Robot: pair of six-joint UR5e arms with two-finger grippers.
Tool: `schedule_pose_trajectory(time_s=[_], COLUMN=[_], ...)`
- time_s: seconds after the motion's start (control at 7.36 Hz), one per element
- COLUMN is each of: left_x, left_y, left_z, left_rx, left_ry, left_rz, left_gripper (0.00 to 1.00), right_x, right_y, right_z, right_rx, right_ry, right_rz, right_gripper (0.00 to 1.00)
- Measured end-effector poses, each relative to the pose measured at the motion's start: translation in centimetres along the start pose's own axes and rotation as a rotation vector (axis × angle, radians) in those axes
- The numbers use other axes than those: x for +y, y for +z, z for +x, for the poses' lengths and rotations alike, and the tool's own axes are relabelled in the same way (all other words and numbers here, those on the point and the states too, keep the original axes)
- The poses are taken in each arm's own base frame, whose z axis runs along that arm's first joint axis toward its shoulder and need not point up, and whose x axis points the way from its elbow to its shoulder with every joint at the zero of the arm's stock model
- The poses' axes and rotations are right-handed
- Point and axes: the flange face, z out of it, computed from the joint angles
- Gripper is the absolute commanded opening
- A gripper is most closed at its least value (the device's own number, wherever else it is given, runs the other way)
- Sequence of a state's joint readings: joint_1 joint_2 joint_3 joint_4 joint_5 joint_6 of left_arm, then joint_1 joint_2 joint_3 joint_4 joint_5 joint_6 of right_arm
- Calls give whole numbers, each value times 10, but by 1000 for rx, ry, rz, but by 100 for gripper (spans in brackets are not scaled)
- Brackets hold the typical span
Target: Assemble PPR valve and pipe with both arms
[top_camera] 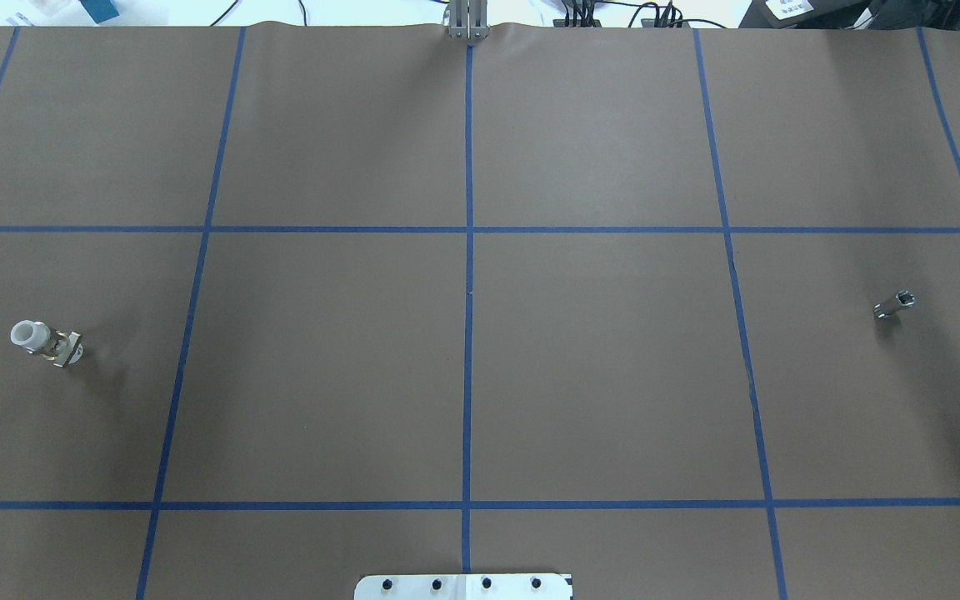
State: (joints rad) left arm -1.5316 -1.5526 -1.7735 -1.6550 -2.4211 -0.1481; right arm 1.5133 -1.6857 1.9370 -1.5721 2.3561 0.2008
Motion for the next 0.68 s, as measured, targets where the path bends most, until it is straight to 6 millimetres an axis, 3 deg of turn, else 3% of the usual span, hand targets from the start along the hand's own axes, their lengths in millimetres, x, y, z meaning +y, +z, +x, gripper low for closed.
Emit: schedule_pose_trajectory(time_s=[0.68], left_x=[1], left_y=[-6], left_z=[14], left_rx=[5], left_ry=[26], left_rz=[17], left_gripper=[100], right_x=[7], right_y=[9], right_z=[-2], right_rx=[-22], right_ry=[-1], right_rz=[-25], right_gripper=[100])
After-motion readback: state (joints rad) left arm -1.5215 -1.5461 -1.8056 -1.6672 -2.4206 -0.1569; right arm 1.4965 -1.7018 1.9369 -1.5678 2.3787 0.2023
